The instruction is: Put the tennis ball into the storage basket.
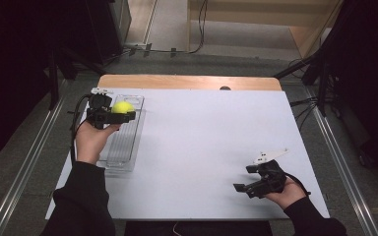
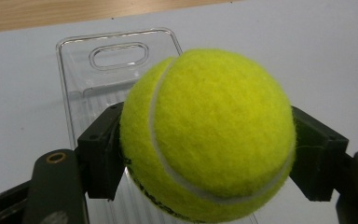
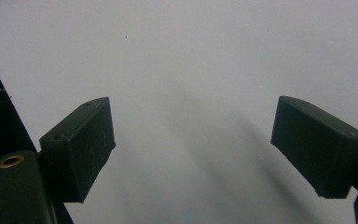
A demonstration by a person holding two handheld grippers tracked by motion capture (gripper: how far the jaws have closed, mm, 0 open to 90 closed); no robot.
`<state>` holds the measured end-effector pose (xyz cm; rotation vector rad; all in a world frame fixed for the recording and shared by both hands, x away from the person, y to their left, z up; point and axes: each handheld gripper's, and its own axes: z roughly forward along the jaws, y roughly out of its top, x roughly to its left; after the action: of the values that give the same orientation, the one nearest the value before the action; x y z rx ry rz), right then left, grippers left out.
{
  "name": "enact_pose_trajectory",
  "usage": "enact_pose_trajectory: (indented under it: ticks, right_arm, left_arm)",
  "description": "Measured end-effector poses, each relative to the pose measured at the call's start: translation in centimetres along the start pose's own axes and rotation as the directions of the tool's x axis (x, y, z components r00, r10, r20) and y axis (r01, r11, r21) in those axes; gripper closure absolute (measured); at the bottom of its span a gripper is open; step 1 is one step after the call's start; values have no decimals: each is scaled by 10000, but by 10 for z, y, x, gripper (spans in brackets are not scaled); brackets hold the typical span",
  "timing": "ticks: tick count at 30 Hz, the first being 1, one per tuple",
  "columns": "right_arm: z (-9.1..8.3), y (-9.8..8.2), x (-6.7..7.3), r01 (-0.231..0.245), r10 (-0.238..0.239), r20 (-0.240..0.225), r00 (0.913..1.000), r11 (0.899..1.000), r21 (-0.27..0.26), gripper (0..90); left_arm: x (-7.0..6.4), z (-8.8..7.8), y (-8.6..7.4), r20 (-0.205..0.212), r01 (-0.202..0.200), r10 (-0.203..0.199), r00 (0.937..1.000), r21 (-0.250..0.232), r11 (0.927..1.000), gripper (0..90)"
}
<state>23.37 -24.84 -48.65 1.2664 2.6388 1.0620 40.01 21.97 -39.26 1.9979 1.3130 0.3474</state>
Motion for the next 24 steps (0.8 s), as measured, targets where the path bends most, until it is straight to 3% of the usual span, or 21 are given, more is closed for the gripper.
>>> enact_pose_trajectory:
  ticks: [24]
  right_arm:
    - [0,-1,0,18,-18,-3,10000,10000,13,114]
  left_arm:
    - [8,18,-8,-231,265,-262,9994,151,9995,255]
